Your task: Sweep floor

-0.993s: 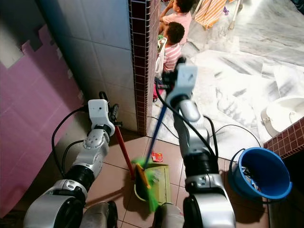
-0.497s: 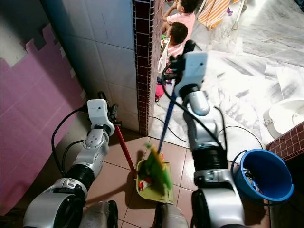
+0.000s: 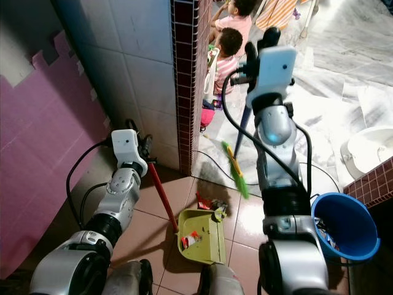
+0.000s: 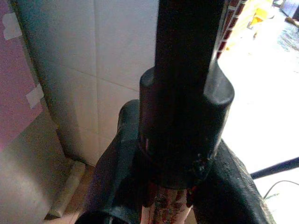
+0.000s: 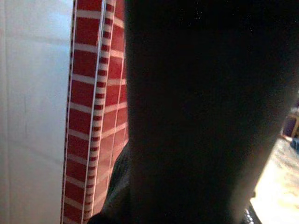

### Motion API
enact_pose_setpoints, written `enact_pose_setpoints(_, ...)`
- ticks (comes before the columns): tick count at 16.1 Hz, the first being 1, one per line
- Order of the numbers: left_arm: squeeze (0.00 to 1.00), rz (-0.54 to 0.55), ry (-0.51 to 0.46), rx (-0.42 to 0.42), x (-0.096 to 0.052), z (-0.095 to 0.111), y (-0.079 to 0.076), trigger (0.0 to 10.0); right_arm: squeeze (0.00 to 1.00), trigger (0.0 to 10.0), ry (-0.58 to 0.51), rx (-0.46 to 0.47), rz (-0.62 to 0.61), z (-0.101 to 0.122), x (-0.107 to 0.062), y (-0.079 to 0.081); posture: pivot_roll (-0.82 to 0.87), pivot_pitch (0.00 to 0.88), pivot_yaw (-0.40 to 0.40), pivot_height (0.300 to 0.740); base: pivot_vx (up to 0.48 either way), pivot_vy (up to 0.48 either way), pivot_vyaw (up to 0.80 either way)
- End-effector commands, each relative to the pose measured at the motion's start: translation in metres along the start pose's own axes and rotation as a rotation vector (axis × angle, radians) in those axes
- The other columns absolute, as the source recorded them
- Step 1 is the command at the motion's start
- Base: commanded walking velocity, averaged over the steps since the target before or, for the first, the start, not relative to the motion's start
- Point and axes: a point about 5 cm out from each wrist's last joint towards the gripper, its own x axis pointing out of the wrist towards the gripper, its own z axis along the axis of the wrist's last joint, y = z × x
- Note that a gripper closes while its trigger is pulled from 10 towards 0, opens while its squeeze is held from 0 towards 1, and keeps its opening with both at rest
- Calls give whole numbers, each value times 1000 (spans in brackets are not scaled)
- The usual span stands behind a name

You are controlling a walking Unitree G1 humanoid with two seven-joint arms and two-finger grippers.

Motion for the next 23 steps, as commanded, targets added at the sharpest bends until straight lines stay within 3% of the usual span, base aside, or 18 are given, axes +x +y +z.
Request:
enact_pose_setpoints(1, 0, -4, -11, -2, 0, 1, 0, 10000, 0, 10000, -14, -22, -14, 1, -3, -1, -72, 91, 13, 740, 0, 0, 0)
enact_pose_setpoints(4, 0, -4, -7, 26, -1, 0, 1, 10000, 0, 10000, 75, 15, 1, -22, -14, 8, -65, 86, 17, 740, 0, 0, 0)
enact_pose_setpoints(7, 0, 11, 12, 37, -1, -3, 2, 10000, 0, 10000, 183, 109, 95, -40, -24, 31, -64, 83, 18, 740, 0, 0, 0)
enact_pose_setpoints(11, 0, 14, 24, 38, 0, -4, 3, 10000, 0, 10000, 228, 275, 187, -38, -21, 43, -62, 86, 18, 740, 0, 0, 0)
enact_pose_setpoints(13, 0, 20, 31, 36, 1, -4, 3, 10000, 0, 10000, 195, 281, 232, -25, -12, 40, -65, 91, 16, 740, 0, 0, 0)
enact_pose_setpoints(15, 0, 36, 17, 48, 3, 1, 6, 10000, 0, 10000, 170, 180, 308, -16, -8, 37, -77, 94, 16, 740, 0, 0, 0)
enact_pose_setpoints(19, 0, -64, -61, 194, 8, 22, 6, 10000, 0, 10000, 232, 205, 430, -21, -25, 39, -88, 102, 9, 740, 0, 0, 0)
enact_pose_setpoints(20, 0, -112, -78, 229, 8, 25, 6, 10000, 0, 10000, 210, 183, 418, -20, -25, 39, -86, 101, 10, 740, 0, 0, 0)
enact_pose_setpoints(22, 0, -210, -102, 230, 7, 28, 2, 10000, 0, 10000, 81, 138, 253, -4, -8, 25, -82, 100, 12, 740, 0, 0, 0)
enact_pose_setpoints(23, 0, -211, -103, 229, 7, 28, 2, 10000, 0, 10000, 79, 138, 251, -3, -7, 24, -82, 100, 12, 740, 0, 0, 0)
